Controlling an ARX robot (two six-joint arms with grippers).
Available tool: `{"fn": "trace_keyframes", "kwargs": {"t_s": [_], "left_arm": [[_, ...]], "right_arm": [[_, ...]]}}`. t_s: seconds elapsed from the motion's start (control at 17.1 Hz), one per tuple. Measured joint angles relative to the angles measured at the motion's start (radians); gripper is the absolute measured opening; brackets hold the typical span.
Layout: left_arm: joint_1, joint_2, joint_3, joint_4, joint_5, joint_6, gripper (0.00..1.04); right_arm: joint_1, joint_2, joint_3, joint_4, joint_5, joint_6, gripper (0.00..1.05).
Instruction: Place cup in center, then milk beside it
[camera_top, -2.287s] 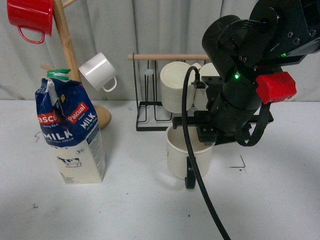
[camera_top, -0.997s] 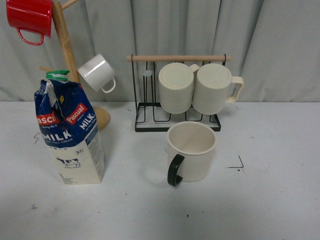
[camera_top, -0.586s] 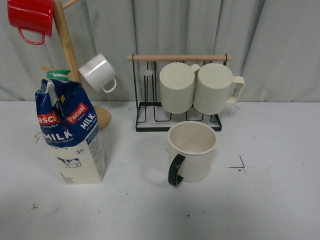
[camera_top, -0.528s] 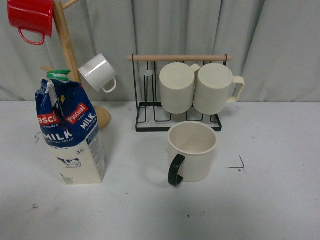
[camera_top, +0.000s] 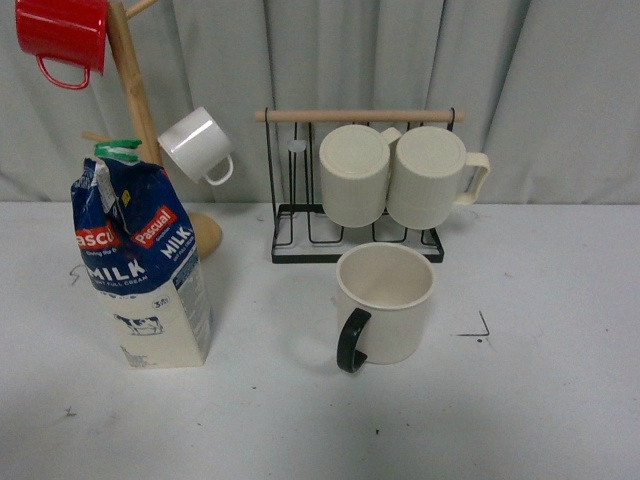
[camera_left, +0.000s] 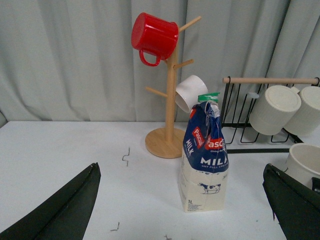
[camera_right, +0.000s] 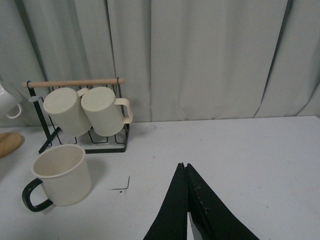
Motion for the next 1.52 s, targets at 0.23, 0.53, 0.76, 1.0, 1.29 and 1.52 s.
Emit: {"fn": "trace_keyframes", "kwargs": {"t_s": [0.23, 0.53, 0.76, 1.0, 1.29, 1.52], "left_arm": [[0.000, 0.000, 0.000, 0.000, 0.000, 0.000, 0.98], [0.000, 0.007, 0.006, -0.035, -0.005, -0.009, 0.98], [0.103, 0.430, 0.376, -0.501, 0.018, -0.232, 0.98], [-0.016, 0.942, 0.637, -0.098, 0.030, -0.183, 0.98], [-0.022, 1.297, 0.850, 0.010, 0.031, -0.072, 0.98], [-0.008, 1.496, 0.925, 0.038, -0.005, 0.006, 0.98]], "right_arm": [[0.000, 0.000, 0.000, 0.000, 0.000, 0.000, 0.27], [0.000, 0.000, 0.000, 0.000, 0.000, 0.000, 0.78], [0.000, 0.000, 0.000, -0.001, 0.000, 0.000, 0.98], [0.000, 0.000, 0.000, 0.000, 0.000, 0.000, 0.98], [0.000, 0.000, 0.000, 0.000, 0.000, 0.000, 0.98], [0.000, 0.000, 0.000, 0.000, 0.000, 0.000, 0.98]]}}
